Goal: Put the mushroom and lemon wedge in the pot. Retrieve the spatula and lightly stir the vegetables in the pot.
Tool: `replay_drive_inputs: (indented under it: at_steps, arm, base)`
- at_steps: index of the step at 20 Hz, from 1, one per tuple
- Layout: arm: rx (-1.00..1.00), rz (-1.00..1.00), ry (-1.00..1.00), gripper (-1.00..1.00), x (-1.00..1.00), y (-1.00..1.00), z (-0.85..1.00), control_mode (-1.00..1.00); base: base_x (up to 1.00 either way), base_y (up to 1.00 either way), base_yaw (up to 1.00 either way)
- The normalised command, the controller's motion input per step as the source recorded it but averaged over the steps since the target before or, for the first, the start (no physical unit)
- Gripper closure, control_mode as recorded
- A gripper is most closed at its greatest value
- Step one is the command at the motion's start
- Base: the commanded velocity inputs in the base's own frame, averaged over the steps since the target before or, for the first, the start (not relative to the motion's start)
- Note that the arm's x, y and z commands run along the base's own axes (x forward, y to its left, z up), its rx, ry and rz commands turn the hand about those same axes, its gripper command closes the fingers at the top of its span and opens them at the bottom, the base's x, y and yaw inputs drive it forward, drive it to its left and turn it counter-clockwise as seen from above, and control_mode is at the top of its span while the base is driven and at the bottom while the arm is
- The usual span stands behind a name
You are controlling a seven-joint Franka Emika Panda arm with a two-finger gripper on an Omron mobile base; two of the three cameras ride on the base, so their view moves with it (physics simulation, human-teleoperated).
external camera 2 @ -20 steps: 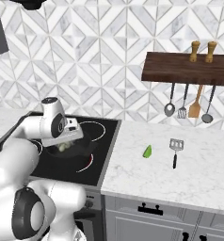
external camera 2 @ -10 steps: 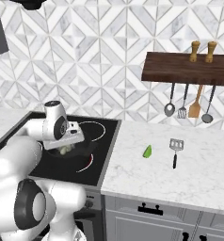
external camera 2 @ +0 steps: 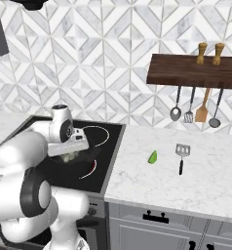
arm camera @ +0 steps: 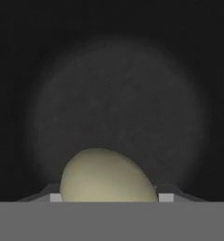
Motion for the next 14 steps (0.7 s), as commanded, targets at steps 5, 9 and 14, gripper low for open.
replay_drive_inputs:
  at_steps: [5,9,14]
  arm:
    - [0.00,0.00,0.00,1.00,0.03,0.00,-0.13,-1.00]
    - [0.00,0.00,-0.04,-1.00,0.06,0.02,-0.17,-1.00]
    - [0.00,0.00,-0.01,-1.00,0.00,0.00,-0.02,-1.00]
  base:
    - [0.00,0.00,0.00]
    - [0.00,0.00,0.00]
    - [0.00,0.00,0.00]
